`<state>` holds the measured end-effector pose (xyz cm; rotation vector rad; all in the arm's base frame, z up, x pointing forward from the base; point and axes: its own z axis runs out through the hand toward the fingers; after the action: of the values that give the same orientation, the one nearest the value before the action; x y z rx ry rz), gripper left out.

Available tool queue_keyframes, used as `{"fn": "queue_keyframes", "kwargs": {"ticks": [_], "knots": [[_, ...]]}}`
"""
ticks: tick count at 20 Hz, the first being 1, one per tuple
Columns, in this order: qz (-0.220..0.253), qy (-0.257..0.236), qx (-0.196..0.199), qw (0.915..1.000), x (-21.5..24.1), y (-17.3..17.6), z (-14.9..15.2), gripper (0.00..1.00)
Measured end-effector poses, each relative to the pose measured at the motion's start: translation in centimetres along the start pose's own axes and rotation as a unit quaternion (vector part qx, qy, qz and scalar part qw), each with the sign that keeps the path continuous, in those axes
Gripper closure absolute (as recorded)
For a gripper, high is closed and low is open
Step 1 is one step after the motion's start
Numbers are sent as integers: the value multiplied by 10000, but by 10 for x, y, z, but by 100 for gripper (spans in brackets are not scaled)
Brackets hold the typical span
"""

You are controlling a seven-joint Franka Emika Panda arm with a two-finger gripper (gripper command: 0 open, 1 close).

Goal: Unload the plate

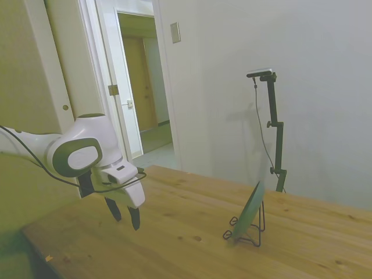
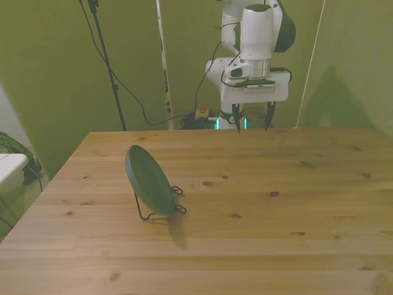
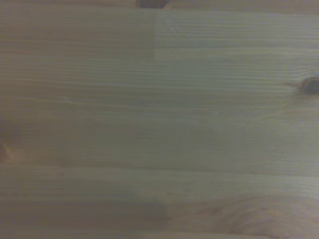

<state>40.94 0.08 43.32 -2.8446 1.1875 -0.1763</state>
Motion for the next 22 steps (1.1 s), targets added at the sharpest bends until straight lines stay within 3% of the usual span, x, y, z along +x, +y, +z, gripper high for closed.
{"fn": "queue_keyframes", "kwargs": {"ticks": [4,9,16,22], "knots": [[138,16,-96,9999,11,11,-4,0],[644,345,-302,9969,49,60,-49,0],[1346,1046,-426,9844,113,135,-87,0],[1581,1631,-249,9735,174,164,-99,0]]}}
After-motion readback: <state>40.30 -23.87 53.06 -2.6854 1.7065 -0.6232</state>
